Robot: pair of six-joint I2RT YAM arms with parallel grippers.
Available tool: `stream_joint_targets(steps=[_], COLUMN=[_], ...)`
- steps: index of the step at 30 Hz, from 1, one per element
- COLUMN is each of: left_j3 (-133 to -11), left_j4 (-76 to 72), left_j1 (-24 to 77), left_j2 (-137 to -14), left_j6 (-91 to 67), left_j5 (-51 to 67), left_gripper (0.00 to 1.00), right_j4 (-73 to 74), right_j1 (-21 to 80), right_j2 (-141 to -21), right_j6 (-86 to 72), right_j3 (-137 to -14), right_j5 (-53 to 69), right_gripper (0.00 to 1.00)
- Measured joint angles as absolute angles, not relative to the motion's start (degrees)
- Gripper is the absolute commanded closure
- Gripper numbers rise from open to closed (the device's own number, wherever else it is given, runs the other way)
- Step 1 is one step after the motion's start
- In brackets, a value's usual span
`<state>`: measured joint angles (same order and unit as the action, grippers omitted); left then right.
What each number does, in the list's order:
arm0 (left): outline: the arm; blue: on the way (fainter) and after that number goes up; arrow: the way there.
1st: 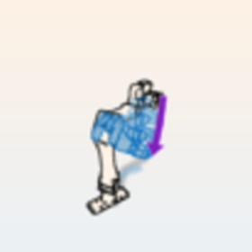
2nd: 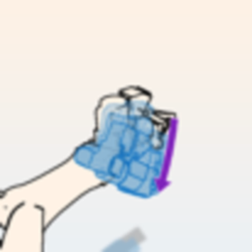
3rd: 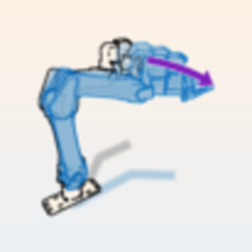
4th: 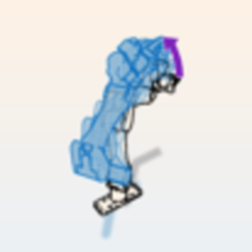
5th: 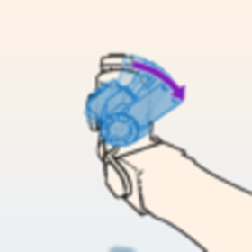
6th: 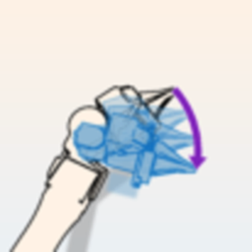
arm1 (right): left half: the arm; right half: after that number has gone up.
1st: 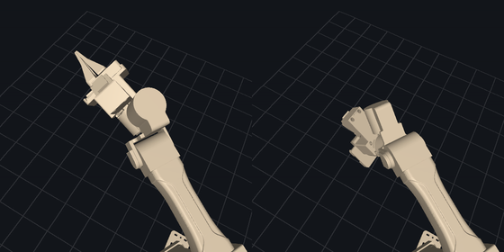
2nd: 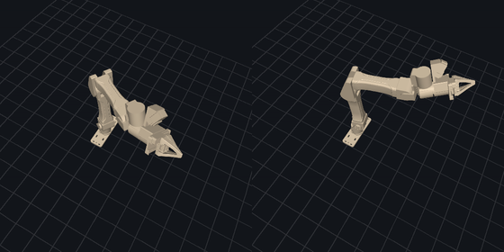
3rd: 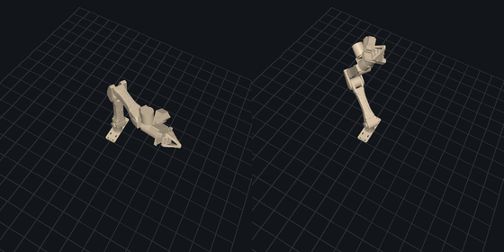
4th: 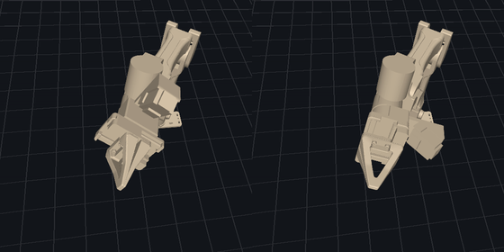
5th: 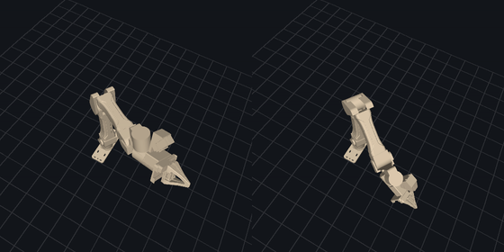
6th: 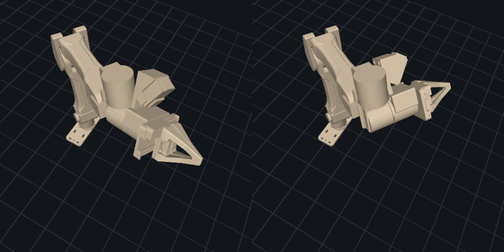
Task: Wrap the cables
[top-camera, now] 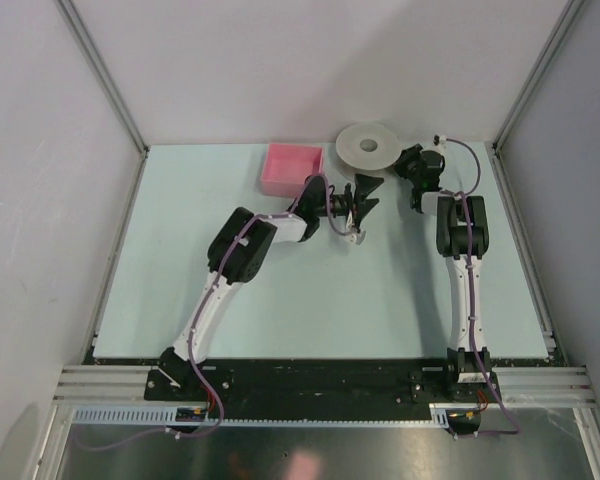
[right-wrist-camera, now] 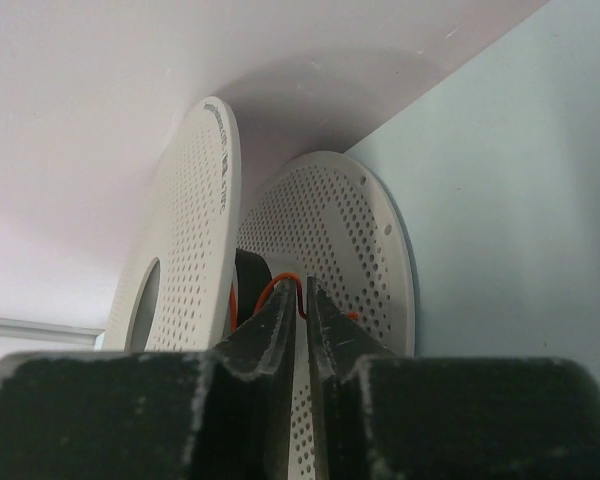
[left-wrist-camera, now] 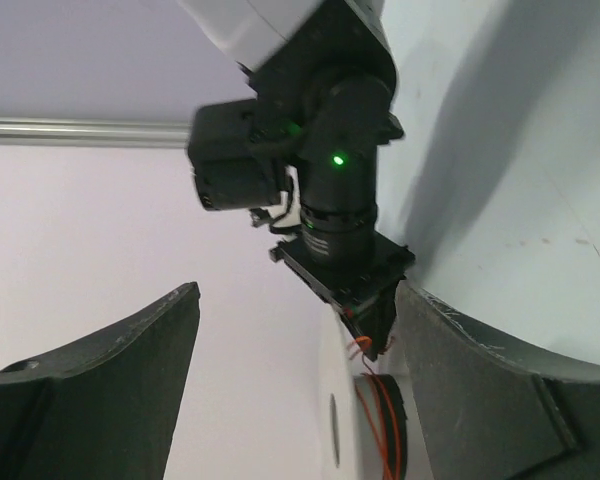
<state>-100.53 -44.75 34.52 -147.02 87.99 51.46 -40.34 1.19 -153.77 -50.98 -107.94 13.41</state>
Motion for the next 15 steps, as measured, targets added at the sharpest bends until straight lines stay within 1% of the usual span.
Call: stream_joint_targets(steps=[3,6,15], left_j3=[-96.7,-93.4,-84.7], left_j4=[-46.6,-48.9,-51.2], left_j1=[35.0,35.1,33.8], left_j2=[-143.7,-141.1,-136.4], left_j6=[87.3,86.9,87.1], left_j5=[51.5,51.2,50.9], left_gripper=[0.16,0.15,0.13], right_j4=[-40.3,-41.2,-42.7], right_j1=[0.9,0.8,-0.5], right_j2=[-153.8,-153.6,-147.5], right_j6=[-51.6,-52.1,-51.8], right_j3=[-107.9,-107.0,-96.4], right_j5=[13.4,13.7,14.5], right_gripper=[0.75,0.71,0.69])
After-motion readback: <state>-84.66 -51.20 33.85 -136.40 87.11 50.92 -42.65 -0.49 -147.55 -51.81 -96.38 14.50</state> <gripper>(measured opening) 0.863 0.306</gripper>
